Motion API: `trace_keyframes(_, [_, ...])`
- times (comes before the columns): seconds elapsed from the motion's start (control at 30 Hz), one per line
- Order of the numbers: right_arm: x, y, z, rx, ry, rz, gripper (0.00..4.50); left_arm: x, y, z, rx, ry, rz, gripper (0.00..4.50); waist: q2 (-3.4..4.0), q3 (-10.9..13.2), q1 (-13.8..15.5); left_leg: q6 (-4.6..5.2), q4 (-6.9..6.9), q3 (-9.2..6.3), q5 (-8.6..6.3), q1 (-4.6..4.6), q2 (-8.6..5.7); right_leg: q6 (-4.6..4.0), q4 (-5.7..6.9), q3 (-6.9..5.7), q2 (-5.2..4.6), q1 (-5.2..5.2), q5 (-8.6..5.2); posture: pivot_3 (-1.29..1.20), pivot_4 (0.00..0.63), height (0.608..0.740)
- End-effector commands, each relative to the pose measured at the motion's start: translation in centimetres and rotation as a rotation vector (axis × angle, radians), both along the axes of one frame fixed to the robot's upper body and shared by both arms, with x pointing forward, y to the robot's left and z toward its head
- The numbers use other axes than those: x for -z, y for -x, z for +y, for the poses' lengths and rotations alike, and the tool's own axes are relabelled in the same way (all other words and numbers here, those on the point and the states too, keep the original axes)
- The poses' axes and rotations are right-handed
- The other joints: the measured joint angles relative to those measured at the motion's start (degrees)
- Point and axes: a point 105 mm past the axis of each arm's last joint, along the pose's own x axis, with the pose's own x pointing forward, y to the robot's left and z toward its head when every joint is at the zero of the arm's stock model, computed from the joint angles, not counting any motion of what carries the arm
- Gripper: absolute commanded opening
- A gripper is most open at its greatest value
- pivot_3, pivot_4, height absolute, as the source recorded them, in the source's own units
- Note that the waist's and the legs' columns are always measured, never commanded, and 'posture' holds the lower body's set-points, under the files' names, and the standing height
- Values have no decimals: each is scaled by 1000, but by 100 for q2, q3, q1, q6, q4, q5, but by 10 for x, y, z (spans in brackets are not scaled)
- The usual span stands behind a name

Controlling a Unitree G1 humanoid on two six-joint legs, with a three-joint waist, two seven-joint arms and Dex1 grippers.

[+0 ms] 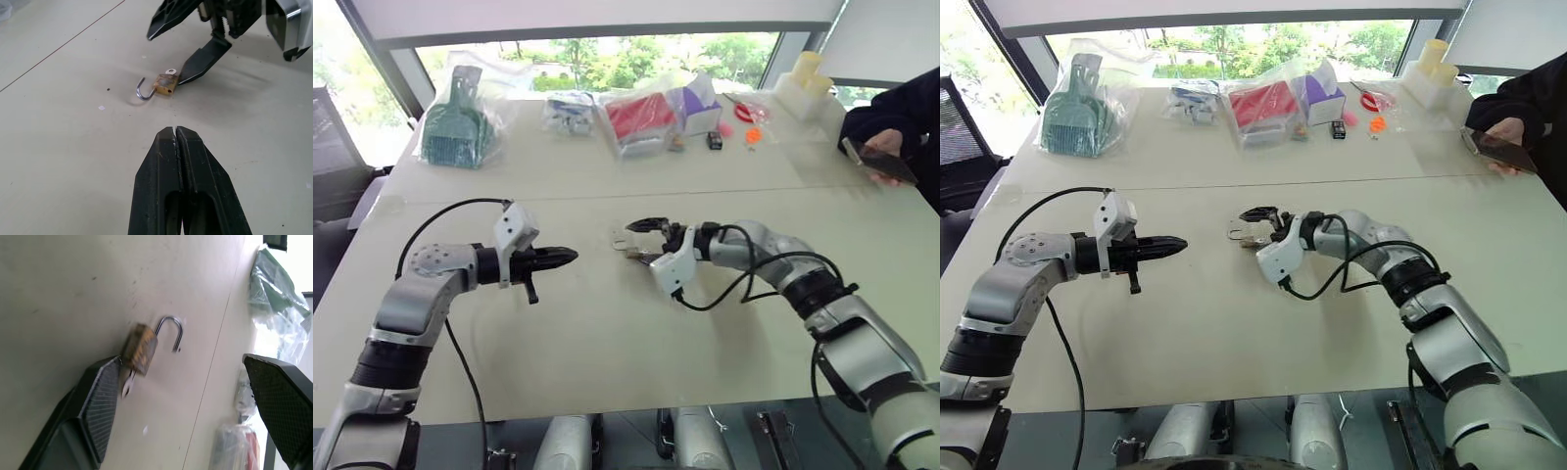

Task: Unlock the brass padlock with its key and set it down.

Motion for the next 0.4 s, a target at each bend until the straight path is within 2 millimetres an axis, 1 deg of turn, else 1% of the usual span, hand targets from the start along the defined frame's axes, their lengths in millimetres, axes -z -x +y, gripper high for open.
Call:
trace_keyframes(0.03, [-14,4,-23,108,-13,94,3783,-14,1,2,12,13,-43,0,0,0,-6,2,0,1,-1,1,0,0,0,0,0,0,0,0,150,740])
trace_keyframes(0.07, [-18,4,-28,139,-35,124,3783,-15,1,1,17,14,-44,0,0,0,-9,3,0,1,-2,0,0,0,-1,0,0,0,0,0,150,740])
trace_keyframes(0.1, [-25,4,-33,193,-97,181,3783,-17,0,0,19,18,-50,0,0,0,-14,5,0,0,-3,1,1,0,-1,0,0,1,0,0,150,740])
trace_keyframes(0.17, [-34,5,-38,259,-186,277,3783,-20,-1,0,19,23,-55,0,0,0,-22,5,0,1,-3,2,2,0,0,-1,1,1,1,0,150,740])
trace_keyframes(0.23, [-46,7,-44,364,-356,471,3783,-22,-2,0,23,0,-71,0,0,0,-31,6,0,1,-4,3,5,0,3,-1,2,1,1,0,150,740])
trace_keyframes(0.27, [-48,9,-48,391,-402,542,3783,-22,-3,-2,24,-7,-75,0,1,1,-30,6,0,1,-4,4,6,-1,4,-1,4,1,1,0,150,740])
trace_keyframes(0.3, [-50,13,-49,422,-469,651,3783,-23,-3,-2,29,-11,-78,0,1,1,-23,6,0,1,-4,5,7,-1,5,-1,4,0,1,0,150,740])
trace_keyframes(0.4, [-48,28,-52,469,-565,897,3783,-23,-4,-3,35,-17,-86,0,1,0,-12,7,0,0,-4,5,6,-1,5,-2,3,1,1,0,150,740])
